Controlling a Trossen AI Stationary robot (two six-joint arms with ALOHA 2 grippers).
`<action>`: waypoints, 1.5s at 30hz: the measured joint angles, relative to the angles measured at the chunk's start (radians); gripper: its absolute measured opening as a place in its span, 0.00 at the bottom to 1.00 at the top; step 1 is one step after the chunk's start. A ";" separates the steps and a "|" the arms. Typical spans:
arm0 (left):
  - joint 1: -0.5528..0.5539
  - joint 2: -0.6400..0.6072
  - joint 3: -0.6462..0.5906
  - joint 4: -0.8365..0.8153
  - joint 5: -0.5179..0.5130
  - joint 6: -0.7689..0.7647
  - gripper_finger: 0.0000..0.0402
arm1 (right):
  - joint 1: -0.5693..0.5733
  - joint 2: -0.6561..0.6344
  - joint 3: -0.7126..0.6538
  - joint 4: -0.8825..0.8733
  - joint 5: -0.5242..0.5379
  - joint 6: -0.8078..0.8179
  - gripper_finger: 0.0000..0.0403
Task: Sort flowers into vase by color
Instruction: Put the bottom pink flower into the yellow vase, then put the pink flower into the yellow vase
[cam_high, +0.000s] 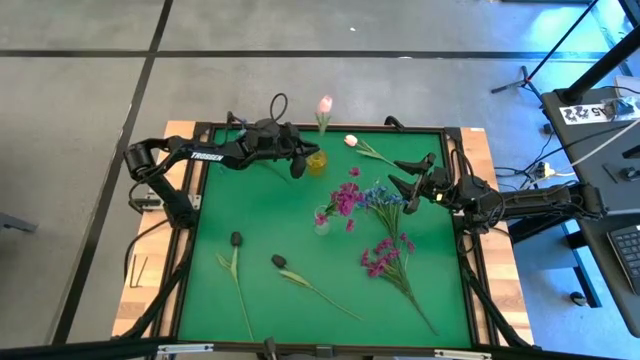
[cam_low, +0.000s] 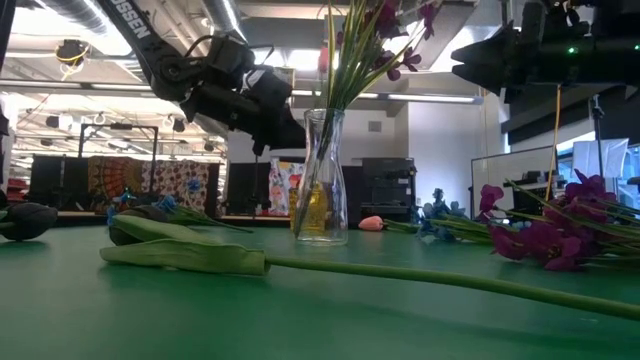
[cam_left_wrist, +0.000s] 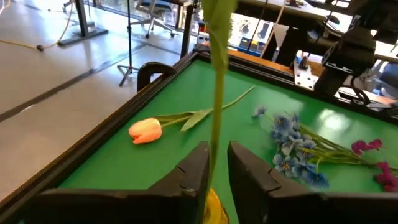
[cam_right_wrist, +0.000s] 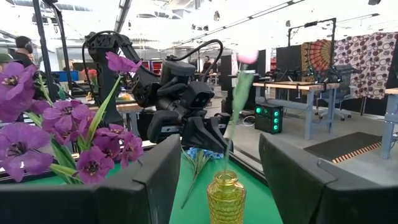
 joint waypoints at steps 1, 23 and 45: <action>0.000 0.000 0.000 0.000 -0.001 -0.001 0.16 | 0.000 0.000 0.000 0.000 0.000 0.000 0.54; -0.044 -0.369 0.001 -0.358 -0.135 0.028 0.36 | 0.000 0.000 0.046 -0.292 0.167 0.040 0.54; -0.171 -0.588 0.001 -0.544 -0.160 -0.001 0.36 | -0.341 0.215 0.404 -0.970 -0.077 0.207 0.54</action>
